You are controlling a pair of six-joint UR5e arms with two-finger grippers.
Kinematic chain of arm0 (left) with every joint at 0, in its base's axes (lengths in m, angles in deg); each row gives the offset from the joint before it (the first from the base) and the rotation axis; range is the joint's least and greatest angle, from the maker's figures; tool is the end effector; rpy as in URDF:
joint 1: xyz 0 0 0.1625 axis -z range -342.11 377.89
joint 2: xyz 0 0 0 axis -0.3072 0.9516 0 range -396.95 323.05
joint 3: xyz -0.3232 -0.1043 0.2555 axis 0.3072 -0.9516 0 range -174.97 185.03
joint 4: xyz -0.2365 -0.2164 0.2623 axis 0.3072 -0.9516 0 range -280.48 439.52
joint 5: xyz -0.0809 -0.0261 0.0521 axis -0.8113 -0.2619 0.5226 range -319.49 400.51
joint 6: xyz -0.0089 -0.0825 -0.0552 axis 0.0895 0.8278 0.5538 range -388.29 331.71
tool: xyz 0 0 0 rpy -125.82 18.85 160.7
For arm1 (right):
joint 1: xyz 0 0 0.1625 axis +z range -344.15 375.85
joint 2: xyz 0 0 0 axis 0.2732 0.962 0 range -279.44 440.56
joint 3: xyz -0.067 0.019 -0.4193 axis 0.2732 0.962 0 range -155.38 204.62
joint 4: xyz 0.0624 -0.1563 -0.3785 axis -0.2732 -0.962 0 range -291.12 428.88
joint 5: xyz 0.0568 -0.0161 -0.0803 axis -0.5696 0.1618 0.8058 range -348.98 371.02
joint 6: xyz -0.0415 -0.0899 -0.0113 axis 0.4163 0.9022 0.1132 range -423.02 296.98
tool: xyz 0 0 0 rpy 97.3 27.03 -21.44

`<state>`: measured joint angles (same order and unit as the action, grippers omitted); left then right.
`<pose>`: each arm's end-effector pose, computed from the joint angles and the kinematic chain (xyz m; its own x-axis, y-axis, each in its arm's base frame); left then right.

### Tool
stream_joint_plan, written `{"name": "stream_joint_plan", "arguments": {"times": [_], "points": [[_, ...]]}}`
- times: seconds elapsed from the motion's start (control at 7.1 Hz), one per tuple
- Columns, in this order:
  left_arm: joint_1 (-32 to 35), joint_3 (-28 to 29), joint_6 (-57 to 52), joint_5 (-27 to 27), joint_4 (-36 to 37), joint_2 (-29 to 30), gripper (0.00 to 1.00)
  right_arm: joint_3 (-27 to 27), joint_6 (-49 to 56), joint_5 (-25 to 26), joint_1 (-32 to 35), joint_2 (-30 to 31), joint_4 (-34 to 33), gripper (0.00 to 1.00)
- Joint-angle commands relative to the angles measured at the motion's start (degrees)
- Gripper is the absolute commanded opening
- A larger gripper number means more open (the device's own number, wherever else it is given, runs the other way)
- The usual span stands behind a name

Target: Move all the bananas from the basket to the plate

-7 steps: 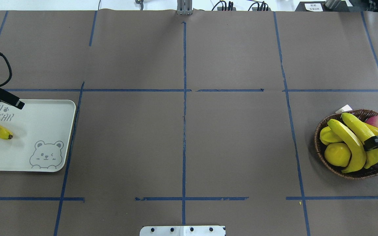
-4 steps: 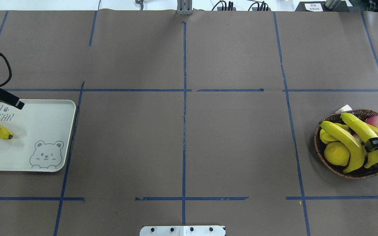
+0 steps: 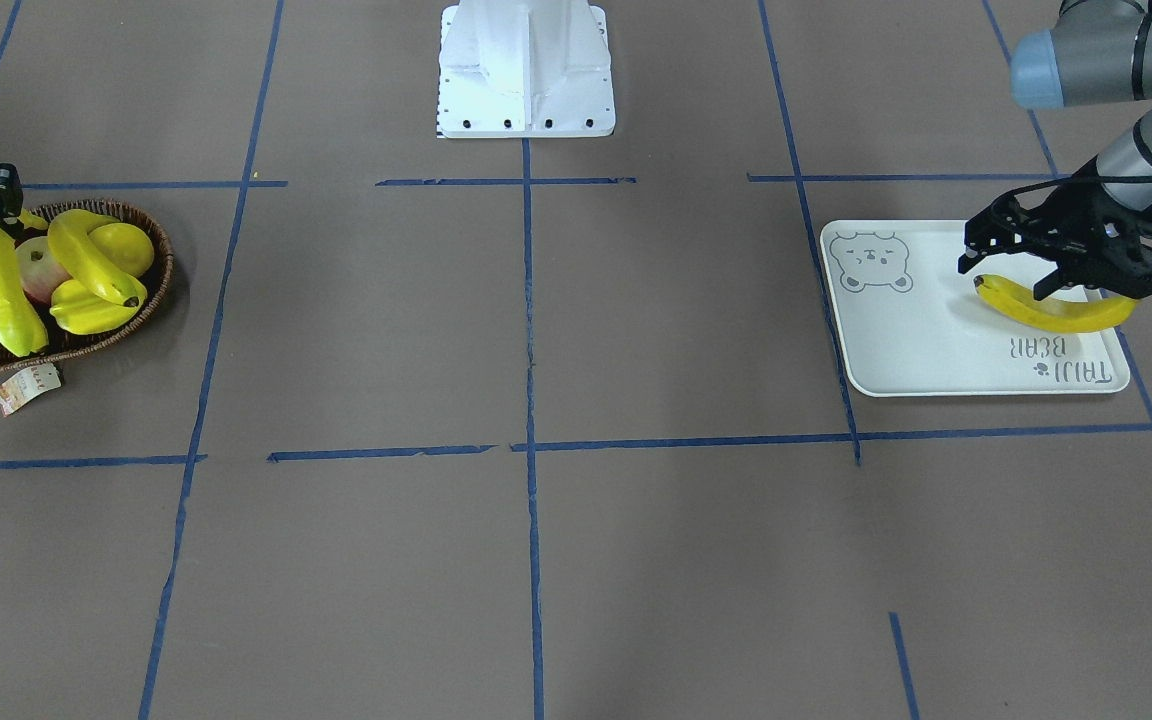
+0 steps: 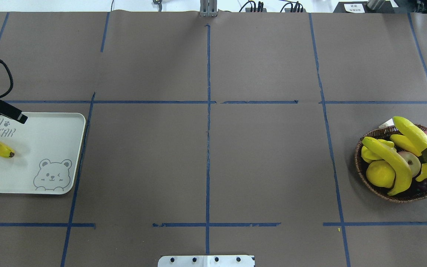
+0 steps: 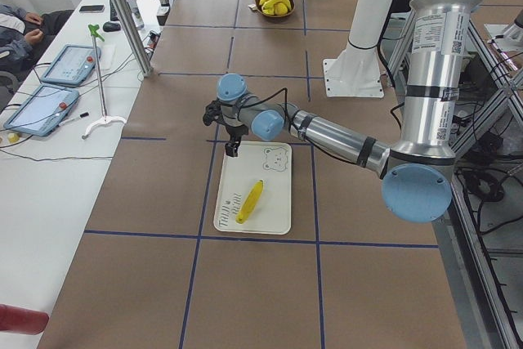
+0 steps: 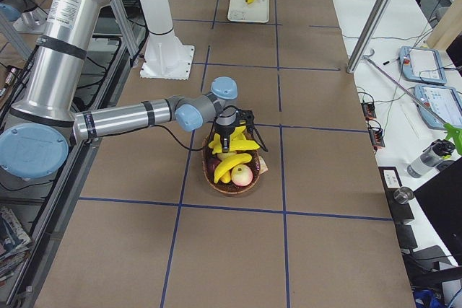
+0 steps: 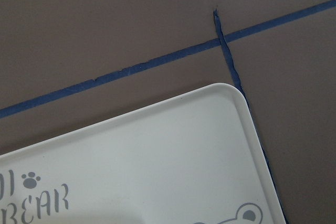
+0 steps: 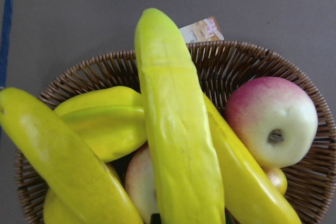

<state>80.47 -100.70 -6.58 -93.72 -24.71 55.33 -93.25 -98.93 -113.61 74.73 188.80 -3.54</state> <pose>0.1794 -0.4841 0.4731 0.5757 0.3359 -0.7455 -0.1901 0.9417 0.2775 -0.1307 -0.3648 0.5279 0.7312 -0.0782 0.6776 0.0379 0.9965 0.0742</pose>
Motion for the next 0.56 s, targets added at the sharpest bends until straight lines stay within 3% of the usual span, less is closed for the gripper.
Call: {"name": "stream_joint_plan", "arguments": {"times": [0.0, 0.28, 0.42], "points": [[0.0, -0.1, 0.2, -0.4, 0.0, 0.2, 1.0, -3.1, 0.0, -8.5, 8.8, -0.8, -2.2, 0.01], [-0.1, -0.4, 6.6, -0.7, 0.0, 3.5, 1.0, -3.1, -4.6, -15.2, 9.0, -5.7, -1.6, 0.02], [-2.9, -0.5, 14.0, -0.7, -0.3, 6.8, 1.0, -2.9, -12.3, -15.5, 8.2, -9.7, -1.2, 0.03]]}}
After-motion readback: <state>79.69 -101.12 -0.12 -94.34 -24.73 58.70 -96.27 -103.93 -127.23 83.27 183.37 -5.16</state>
